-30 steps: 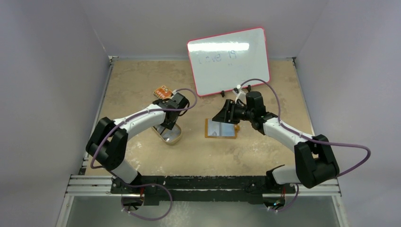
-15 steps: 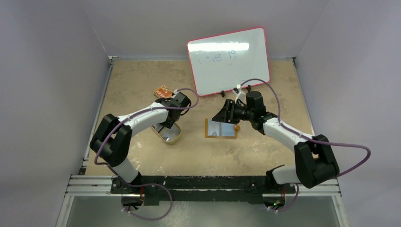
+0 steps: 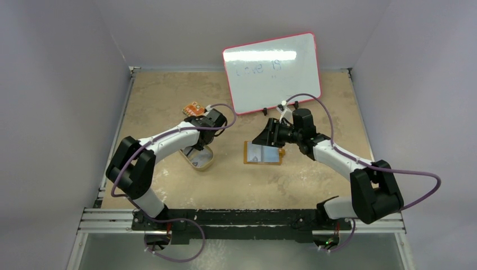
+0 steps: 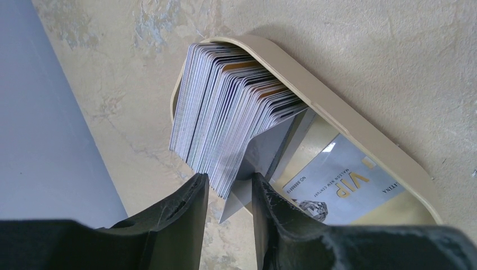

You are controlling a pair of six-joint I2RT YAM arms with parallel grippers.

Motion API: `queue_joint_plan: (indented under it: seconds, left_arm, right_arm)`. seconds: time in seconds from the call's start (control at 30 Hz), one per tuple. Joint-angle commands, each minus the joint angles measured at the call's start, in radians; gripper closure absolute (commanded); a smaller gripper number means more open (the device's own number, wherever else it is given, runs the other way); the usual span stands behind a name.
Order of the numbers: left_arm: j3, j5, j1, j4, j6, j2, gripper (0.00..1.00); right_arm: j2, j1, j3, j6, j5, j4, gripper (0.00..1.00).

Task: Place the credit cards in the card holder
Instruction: Pick up the credit card from the storage box.

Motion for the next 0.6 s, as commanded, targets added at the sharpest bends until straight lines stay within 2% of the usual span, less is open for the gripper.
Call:
queue_joint_plan:
  seconds: [0.0,0.17,0.43,0.57]
  left_arm:
    - [0.037,-0.026,0.005,0.001,0.015,-0.03,0.69]
    - [0.052,0.021,0.005,-0.019,0.003,-0.038,0.74]
    - [0.097,0.191,0.004,-0.055,-0.044,-0.087,1.0]
    - [0.121,0.266,0.005,-0.083,-0.085,-0.116,1.0]
  right_arm:
    - [-0.014,0.001,0.011,0.004,-0.031,0.041,0.37]
    - [-0.015,0.001,0.012,0.002,-0.031,0.04,0.37]
    - [-0.027,0.001,0.002,0.001,-0.028,0.023,0.37]
    - [-0.039,0.001,-0.006,0.004,-0.028,0.012,0.36]
